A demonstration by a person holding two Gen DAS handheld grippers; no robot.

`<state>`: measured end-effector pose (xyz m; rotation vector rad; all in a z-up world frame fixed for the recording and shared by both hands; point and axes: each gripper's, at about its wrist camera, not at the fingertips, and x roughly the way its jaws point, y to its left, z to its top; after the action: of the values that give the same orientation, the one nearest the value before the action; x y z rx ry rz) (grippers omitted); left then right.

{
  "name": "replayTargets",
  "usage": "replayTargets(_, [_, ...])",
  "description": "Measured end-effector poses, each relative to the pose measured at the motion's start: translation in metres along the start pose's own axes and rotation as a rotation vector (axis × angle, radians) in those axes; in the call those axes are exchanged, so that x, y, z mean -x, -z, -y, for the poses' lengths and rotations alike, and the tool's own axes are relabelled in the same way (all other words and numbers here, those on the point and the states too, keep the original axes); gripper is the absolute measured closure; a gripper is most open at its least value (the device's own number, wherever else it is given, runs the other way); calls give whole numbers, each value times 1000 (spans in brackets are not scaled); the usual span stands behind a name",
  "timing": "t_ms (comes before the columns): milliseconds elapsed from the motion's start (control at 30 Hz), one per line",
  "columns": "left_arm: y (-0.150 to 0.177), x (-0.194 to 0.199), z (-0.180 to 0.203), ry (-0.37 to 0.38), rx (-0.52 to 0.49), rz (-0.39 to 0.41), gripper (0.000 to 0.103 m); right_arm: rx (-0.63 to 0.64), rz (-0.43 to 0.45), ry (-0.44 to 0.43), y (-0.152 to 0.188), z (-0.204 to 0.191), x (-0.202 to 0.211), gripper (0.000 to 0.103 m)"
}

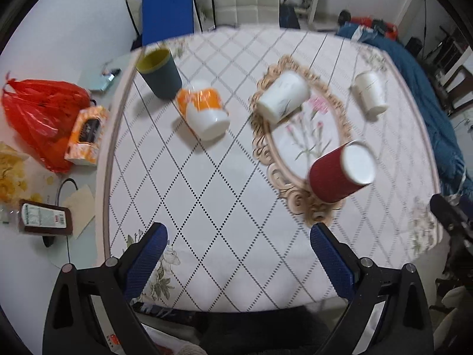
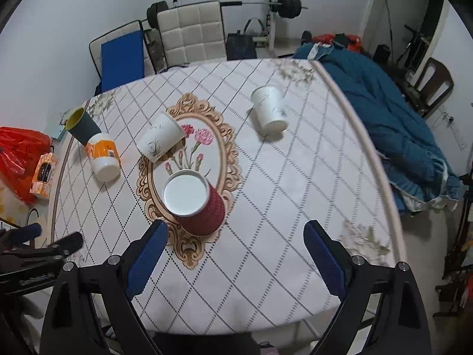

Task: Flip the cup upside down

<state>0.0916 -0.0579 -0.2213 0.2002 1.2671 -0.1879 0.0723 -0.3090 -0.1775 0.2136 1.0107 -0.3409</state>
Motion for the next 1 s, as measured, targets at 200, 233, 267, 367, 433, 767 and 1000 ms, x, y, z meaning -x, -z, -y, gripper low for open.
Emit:
replayTargets(200, [16, 69, 12, -5, 25, 96, 4, 17, 16, -19, 8, 15, 58, 8])
replayTargets(233, [20, 81, 14, -5, 30, 115, 4, 30, 23, -21, 9, 14, 69, 8])
replayTargets(267, [24, 92, 16, -10, 34, 131, 4, 42, 36, -25, 11, 15, 80, 8])
replayTargets(367, [36, 120, 23, -3, 43, 155, 4, 74, 67, -19, 19, 17, 117, 8])
replayTargets(433, [43, 138, 26, -1, 50, 174, 4, 86, 73, -29, 25, 19, 144, 8])
replayTargets(767, [78, 218, 43, -3, 42, 244, 4, 114, 183, -73, 43, 28, 254, 3])
replayTargets(1000, [88, 248, 43, -14, 44, 281, 4, 120, 239, -72, 49, 32, 305, 3])
